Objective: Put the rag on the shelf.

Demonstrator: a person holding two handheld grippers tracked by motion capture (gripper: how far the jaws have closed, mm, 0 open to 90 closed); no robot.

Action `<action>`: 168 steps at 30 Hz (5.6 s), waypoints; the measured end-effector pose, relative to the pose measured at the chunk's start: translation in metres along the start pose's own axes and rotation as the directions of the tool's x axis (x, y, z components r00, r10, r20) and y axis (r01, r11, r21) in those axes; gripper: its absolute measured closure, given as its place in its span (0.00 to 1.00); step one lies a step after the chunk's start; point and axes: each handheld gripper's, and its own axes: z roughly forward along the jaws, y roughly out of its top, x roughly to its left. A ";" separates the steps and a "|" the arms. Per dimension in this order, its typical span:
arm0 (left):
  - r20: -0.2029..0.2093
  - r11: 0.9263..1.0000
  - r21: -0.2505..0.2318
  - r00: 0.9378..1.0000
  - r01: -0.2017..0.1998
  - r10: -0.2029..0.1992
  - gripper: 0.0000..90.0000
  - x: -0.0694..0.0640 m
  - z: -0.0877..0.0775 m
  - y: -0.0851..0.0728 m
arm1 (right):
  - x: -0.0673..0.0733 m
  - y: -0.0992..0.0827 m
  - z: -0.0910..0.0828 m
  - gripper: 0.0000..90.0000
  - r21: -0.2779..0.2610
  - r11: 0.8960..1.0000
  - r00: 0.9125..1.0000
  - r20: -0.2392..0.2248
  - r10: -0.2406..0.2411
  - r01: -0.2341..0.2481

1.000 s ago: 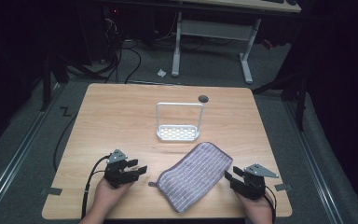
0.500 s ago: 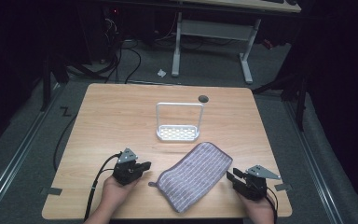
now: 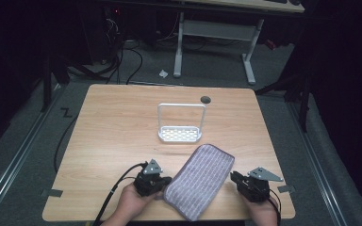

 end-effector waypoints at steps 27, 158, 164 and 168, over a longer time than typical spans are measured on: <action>0.025 0.994 0.046 0.995 -0.096 0.095 1.00 -0.013 0.061 0.054 | 0.010 0.004 0.023 0.96 0.090 0.994 0.998 -0.027 -0.058 0.060; -0.212 0.882 -0.469 0.964 0.046 -0.163 0.90 0.009 -0.055 0.072 | 0.099 0.109 0.040 0.93 -0.317 0.931 0.981 -0.007 -0.195 0.183; -0.229 0.864 -0.502 0.960 0.023 -0.158 0.90 0.003 -0.064 0.085 | 0.102 0.121 0.031 0.93 -0.355 0.917 0.981 0.011 -0.191 0.183; -0.242 0.853 -0.522 0.960 -0.006 -0.141 0.90 -0.001 -0.072 0.097 | 0.103 0.131 0.023 0.93 -0.386 0.905 0.983 0.020 -0.184 0.177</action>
